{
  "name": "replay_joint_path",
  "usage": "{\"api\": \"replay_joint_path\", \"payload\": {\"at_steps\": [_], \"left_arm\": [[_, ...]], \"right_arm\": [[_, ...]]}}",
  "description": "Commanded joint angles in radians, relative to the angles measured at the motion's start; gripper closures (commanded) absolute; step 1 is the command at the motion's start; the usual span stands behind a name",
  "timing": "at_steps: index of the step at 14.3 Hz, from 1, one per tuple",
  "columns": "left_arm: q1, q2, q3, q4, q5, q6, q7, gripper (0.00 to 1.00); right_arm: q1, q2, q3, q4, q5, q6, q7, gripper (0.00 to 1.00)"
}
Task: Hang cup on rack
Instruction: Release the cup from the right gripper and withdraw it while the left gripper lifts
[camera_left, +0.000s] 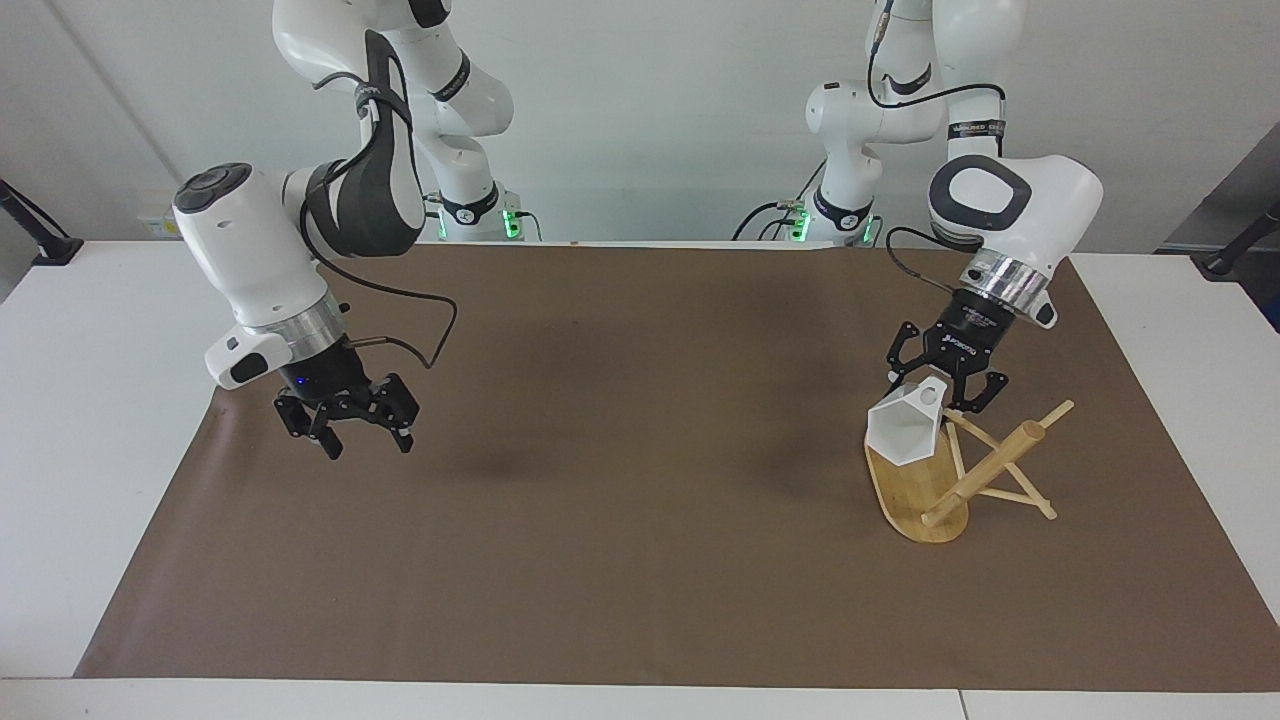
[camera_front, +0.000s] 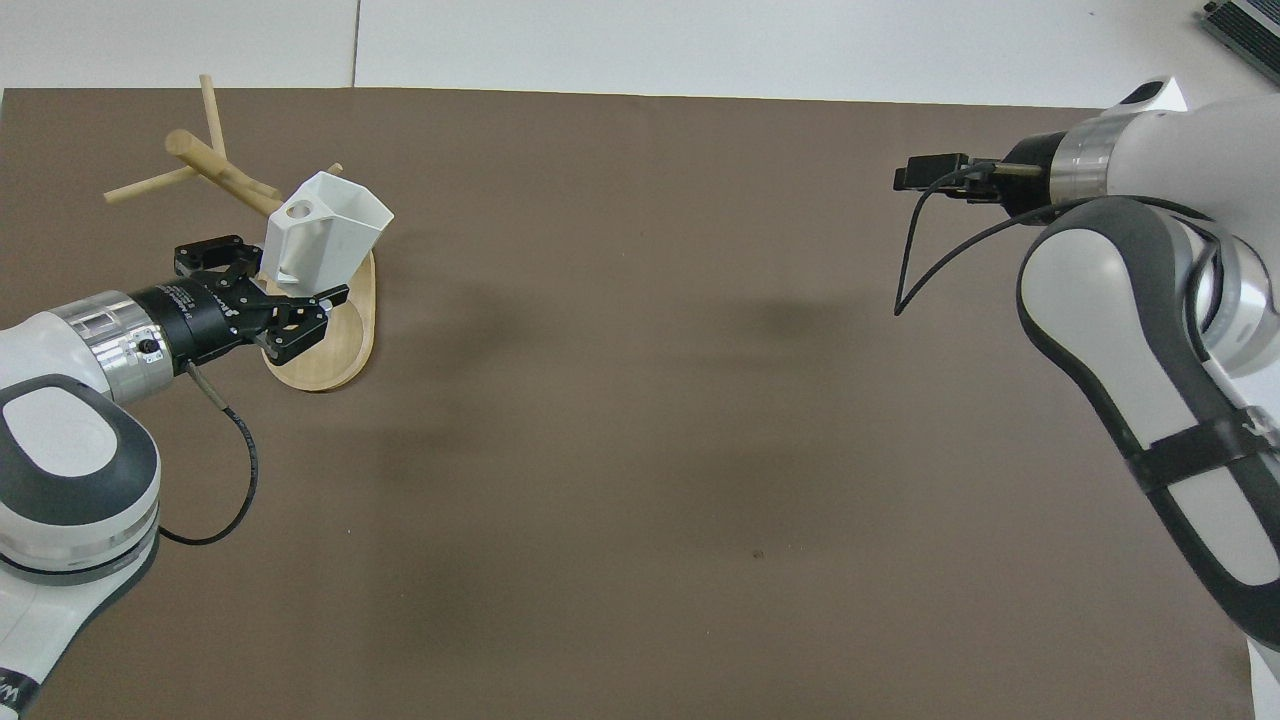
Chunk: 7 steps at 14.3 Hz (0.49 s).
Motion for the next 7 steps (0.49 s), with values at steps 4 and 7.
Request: {"api": "replay_joint_path", "payload": {"at_steps": [4, 7], "left_arm": [[0.005, 0.028, -0.004, 0.032, 0.014, 0.029, -0.077, 1.0], [0.007, 0.033, -0.003, 0.034, 0.011, 0.032, -0.095, 1.0]], "right_arm": [[-0.004, -0.06, -0.058, -0.016, -0.061, -0.151, -0.048, 0.0], [-0.004, -0.093, -0.082, -0.013, -0.061, -0.246, -0.067, 0.0]]}}
